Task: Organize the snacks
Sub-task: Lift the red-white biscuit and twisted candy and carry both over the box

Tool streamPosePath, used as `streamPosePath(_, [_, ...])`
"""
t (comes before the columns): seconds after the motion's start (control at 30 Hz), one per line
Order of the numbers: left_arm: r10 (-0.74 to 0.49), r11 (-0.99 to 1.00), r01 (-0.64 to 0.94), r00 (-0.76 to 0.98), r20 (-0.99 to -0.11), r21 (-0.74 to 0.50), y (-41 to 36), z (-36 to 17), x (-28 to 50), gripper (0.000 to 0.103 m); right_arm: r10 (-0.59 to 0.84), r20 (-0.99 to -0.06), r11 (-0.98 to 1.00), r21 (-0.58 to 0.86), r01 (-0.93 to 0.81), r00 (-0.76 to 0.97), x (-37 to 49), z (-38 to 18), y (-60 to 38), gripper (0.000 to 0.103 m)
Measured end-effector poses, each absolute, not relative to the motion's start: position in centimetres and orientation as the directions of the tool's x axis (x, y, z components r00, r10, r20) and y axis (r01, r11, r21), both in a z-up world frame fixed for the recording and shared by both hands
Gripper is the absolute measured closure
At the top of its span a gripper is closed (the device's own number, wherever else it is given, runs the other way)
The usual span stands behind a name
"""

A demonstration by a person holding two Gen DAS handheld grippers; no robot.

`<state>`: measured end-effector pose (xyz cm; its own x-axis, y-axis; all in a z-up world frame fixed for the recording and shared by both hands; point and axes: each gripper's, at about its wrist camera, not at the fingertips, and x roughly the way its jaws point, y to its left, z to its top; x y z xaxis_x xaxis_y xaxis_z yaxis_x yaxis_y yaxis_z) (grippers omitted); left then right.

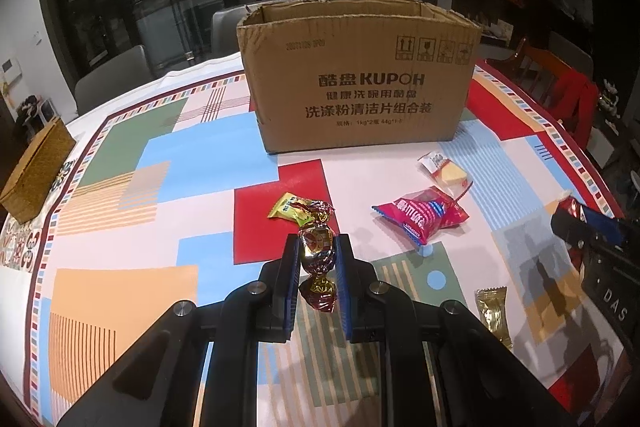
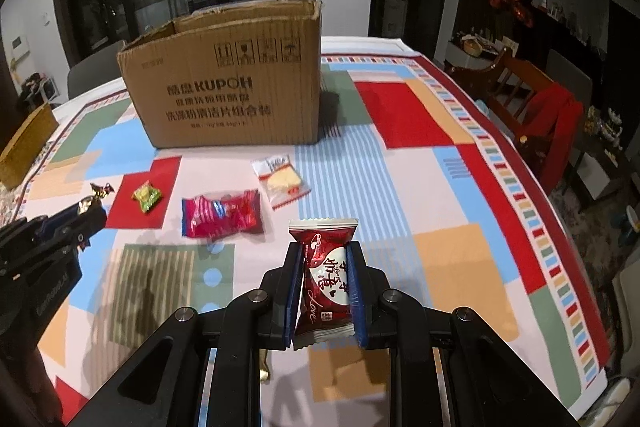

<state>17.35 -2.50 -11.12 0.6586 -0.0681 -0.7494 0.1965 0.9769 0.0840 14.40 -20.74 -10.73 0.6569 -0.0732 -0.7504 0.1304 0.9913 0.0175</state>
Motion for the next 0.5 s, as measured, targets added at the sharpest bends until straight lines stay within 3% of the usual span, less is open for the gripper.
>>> streamPosePath(0.5, [-0.061,0.981,0.176,0.687,-0.724,0.085,-2.1,-8.2,18.7,0.085,-0.05,-0.695,0.996,0.02,0.089,0.717,16.8,-7.2,-20.4,0.08])
